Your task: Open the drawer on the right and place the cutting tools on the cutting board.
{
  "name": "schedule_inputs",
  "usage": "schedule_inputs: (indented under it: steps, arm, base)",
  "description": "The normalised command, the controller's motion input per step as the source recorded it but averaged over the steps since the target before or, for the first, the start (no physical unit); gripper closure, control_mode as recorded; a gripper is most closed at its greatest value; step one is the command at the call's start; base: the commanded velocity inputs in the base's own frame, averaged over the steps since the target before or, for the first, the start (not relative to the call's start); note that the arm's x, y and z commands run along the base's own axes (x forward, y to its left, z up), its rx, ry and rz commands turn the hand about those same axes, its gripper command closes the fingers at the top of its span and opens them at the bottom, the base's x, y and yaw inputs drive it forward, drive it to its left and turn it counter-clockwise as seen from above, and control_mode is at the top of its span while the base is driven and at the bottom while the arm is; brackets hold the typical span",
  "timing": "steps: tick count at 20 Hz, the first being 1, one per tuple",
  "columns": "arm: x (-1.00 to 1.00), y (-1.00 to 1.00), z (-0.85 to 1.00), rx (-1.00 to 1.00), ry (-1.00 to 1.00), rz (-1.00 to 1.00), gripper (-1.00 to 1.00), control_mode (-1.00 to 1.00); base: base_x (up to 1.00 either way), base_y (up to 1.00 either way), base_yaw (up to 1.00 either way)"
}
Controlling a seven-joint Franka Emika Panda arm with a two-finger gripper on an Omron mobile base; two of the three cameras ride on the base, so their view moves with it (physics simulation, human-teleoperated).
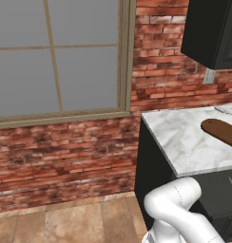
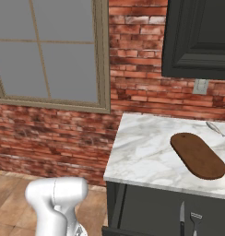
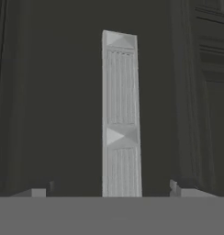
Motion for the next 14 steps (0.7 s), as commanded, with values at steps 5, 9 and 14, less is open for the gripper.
schedule_inputs:
  steps: [5, 9, 14]
  arm:
    - [-0.43, 0.0, 0.0, -0.07, -0.04, 0.0, -1.0, -1.0]
    - [-0.46, 0.0, 0.0, -0.05, -0.01, 0.01, -1.0, -1.0]
    - [-0.41, 0.0, 0.0, -0.06, 0.0, 0.01, -1.0, -1.0]
  base:
    - [0.0, 0.0, 0.0]
    - [0.0, 0.0, 0.0]
    - [0.0, 0.0, 0.0]
